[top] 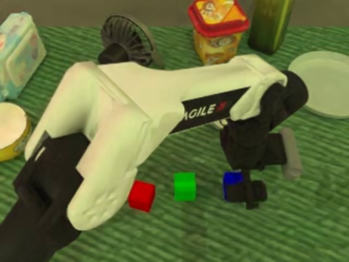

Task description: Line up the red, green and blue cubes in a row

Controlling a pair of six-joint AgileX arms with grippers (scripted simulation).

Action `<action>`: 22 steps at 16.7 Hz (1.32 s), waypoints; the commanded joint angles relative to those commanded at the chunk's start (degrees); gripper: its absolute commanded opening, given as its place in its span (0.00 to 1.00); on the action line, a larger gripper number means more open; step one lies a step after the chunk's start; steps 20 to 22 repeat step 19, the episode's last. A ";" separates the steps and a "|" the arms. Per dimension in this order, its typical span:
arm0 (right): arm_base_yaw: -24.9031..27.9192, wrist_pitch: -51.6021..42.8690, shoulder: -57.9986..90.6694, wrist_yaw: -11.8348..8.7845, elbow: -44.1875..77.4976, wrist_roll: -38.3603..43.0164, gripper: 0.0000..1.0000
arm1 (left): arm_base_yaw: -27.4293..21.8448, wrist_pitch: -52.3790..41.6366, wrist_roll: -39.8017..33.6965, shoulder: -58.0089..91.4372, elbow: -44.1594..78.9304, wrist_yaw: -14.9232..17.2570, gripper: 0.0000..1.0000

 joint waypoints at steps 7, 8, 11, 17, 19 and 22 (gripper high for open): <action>0.00 0.00 0.00 0.00 0.00 0.00 1.00 | 0.00 0.00 0.00 0.00 0.00 0.00 1.00; 0.00 0.00 0.00 0.00 0.00 0.00 1.00 | 0.00 0.00 0.00 0.00 0.00 0.00 1.00; 0.00 0.00 0.00 0.00 0.00 0.00 1.00 | 0.31 -1.01 -0.11 -0.04 1.01 -0.02 1.00; 0.00 0.00 0.00 0.00 0.00 0.00 1.00 | 1.18 -13.06 0.22 -1.83 10.87 -0.02 1.00; 0.00 0.00 0.00 0.00 0.00 0.00 1.00 | 1.41 -14.14 0.15 -2.25 11.90 -0.03 1.00; 0.00 0.00 0.00 0.00 0.00 0.00 1.00 | 1.41 -14.14 0.15 -2.25 11.90 -0.03 1.00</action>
